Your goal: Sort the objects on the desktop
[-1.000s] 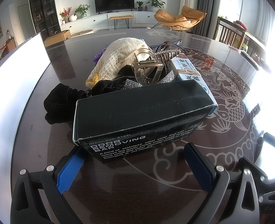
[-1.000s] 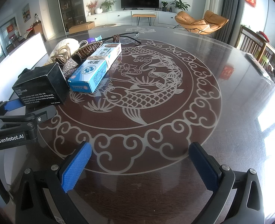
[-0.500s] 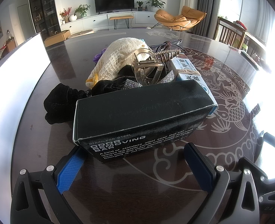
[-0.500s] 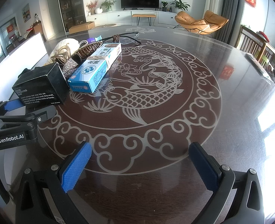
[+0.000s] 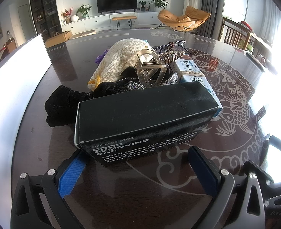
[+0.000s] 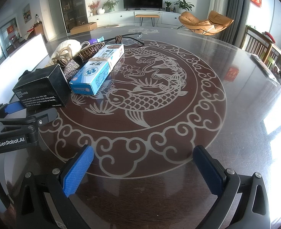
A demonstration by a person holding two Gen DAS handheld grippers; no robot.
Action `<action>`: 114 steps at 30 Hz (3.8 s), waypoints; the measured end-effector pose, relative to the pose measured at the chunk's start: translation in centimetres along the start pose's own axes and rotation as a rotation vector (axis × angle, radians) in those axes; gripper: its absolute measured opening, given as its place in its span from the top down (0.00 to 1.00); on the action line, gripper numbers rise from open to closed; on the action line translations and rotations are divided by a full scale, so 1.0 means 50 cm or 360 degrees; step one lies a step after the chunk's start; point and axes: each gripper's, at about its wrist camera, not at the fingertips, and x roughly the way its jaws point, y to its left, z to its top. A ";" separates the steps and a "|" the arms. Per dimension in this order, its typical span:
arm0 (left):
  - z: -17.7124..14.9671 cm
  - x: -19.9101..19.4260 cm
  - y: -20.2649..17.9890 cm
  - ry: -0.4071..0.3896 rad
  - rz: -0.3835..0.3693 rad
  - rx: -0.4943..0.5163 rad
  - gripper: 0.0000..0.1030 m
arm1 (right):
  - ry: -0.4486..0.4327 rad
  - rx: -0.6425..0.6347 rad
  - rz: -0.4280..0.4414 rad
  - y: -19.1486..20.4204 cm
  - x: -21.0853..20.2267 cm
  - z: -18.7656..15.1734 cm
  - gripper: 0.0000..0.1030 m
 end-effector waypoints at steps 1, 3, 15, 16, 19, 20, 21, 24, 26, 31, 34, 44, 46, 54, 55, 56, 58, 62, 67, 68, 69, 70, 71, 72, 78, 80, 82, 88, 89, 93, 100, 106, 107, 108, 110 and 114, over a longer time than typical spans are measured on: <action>0.000 0.000 0.000 0.0000 0.0000 0.0000 0.00 | 0.0000 0.0000 0.0000 -0.001 -0.002 0.000 0.00; 0.000 0.000 0.000 0.0000 0.0000 0.0000 0.00 | 0.0000 0.0000 0.0000 0.000 0.000 0.000 0.00; -0.001 0.000 0.000 0.0002 0.0001 -0.0002 0.00 | 0.0000 0.0000 0.0000 0.000 0.000 0.000 0.00; -0.005 -0.002 0.000 0.0006 0.0000 0.0000 0.00 | 0.0000 0.0000 0.0000 0.000 -0.001 0.000 0.00; -0.033 -0.024 0.003 0.0018 -0.0014 0.0019 0.00 | 0.0000 0.0000 0.0000 0.000 -0.001 0.000 0.00; -0.045 -0.033 0.004 0.0020 -0.0016 0.0022 0.00 | 0.0000 0.0000 0.0000 0.000 0.000 0.000 0.00; -0.060 -0.044 0.007 0.0021 -0.0019 0.0025 0.00 | 0.0000 0.0000 0.0000 -0.001 -0.001 0.000 0.00; -0.105 -0.078 0.023 0.0020 -0.0034 0.0051 0.00 | 0.0000 0.0000 0.0000 -0.001 -0.001 0.000 0.00; -0.133 -0.106 0.041 -0.0022 -0.0013 0.0068 0.00 | 0.0000 0.0000 0.0000 0.000 0.000 0.000 0.00; -0.084 -0.166 0.091 -0.0251 0.0134 0.0057 0.00 | 0.0000 0.0000 0.0000 0.000 -0.001 0.000 0.00; 0.005 -0.181 0.123 -0.0338 0.0030 -0.0100 0.00 | 0.0000 0.0000 0.0000 0.000 -0.001 0.000 0.00; 0.125 -0.033 0.053 -0.0167 0.0178 0.0016 0.00 | 0.0000 0.0000 0.0000 0.000 0.000 0.000 0.00; 0.084 -0.060 0.048 -0.0240 0.0094 0.0043 0.00 | 0.0000 0.0001 0.0000 -0.001 -0.002 0.000 0.00; -0.027 -0.137 0.097 -0.0206 -0.0096 0.0115 0.00 | 0.0000 0.0001 0.0000 0.000 0.000 0.000 0.00; -0.038 -0.140 0.096 -0.0195 -0.0102 0.0117 0.00 | 0.0000 0.0001 0.0000 -0.001 -0.001 0.000 0.00; -0.047 -0.141 0.102 -0.0179 -0.0111 0.0112 0.00 | 0.0000 0.0001 0.0000 0.000 -0.001 0.000 0.00; -0.056 -0.142 0.117 -0.0126 -0.0084 0.0086 0.00 | 0.0000 0.0001 0.0000 0.000 0.000 0.000 0.00; -0.085 -0.157 0.121 -0.0128 -0.0029 0.0085 0.00 | 0.0000 0.0001 0.0000 0.000 0.000 0.000 0.00; -0.092 -0.164 0.102 -0.0129 -0.0163 0.0166 0.00 | 0.0000 0.0001 0.0000 -0.001 -0.001 0.000 0.00; -0.091 -0.164 0.093 -0.0128 -0.0168 0.0192 0.00 | 0.0000 0.0001 0.0000 0.000 -0.001 0.000 0.00; -0.088 -0.163 0.084 -0.0131 -0.0146 0.0218 0.00 | 0.0000 0.0001 0.0000 0.000 -0.001 0.000 0.00; -0.085 -0.163 0.080 -0.0132 -0.0123 0.0227 0.00 | 0.0000 0.0001 0.0000 0.000 -0.001 0.000 0.00; -0.082 -0.163 0.079 -0.0132 -0.0094 0.0225 0.00 | 0.0000 0.0001 0.0000 0.000 -0.001 0.000 0.00; -0.078 -0.162 0.081 -0.0132 -0.0069 0.0207 0.00 | 0.0000 0.0001 0.0000 0.000 -0.001 0.000 0.00; -0.065 -0.159 0.143 -0.0088 -0.0044 0.0025 0.00 | 0.0000 0.0001 0.0000 0.000 0.000 0.000 0.00; -0.062 -0.159 0.167 -0.0065 -0.0020 -0.0049 0.00 | 0.0000 0.0001 0.0000 0.001 0.000 0.000 0.00; -0.061 -0.163 0.182 -0.0065 0.0016 -0.0088 0.00 | 0.0000 0.0001 0.0000 0.000 -0.001 0.000 0.00; -0.056 -0.157 0.187 -0.0051 0.0109 -0.0072 0.00 | 0.0000 0.0001 0.0000 0.000 -0.001 0.000 0.00; -0.055 -0.152 0.185 -0.0041 0.0135 -0.0069 0.00 | 0.0000 0.0001 0.0000 0.001 0.000 0.000 0.00; -0.060 -0.141 0.168 -0.0014 0.0141 -0.0017 0.00 | 0.0000 0.0001 0.0000 0.001 0.000 0.000 0.00; -0.076 -0.103 0.148 0.0069 0.0189 0.0073 0.00 | 0.0000 0.0002 0.0000 0.001 -0.001 0.000 0.00; -0.084 -0.064 0.185 0.0103 0.0083 -0.0072 0.00 | 0.0000 0.0002 0.0000 0.000 -0.002 0.000 0.00; -0.083 -0.062 0.191 0.0089 0.0062 -0.0105 0.00 | 0.0000 0.0002 0.0000 0.001 -0.001 0.000 0.00; -0.082 -0.060 0.189 0.0082 0.0067 -0.0087 0.00 | 0.0000 0.0002 0.0000 0.000 -0.002 0.000 0.00; -0.080 -0.059 0.184 0.0074 0.0048 -0.0068 0.00 | 0.0000 0.0002 0.0000 0.001 -0.001 0.000 0.00; -0.087 -0.082 0.166 -0.0064 0.0047 -0.0010 0.43 | 0.0000 0.0002 0.0000 0.000 -0.001 0.000 0.00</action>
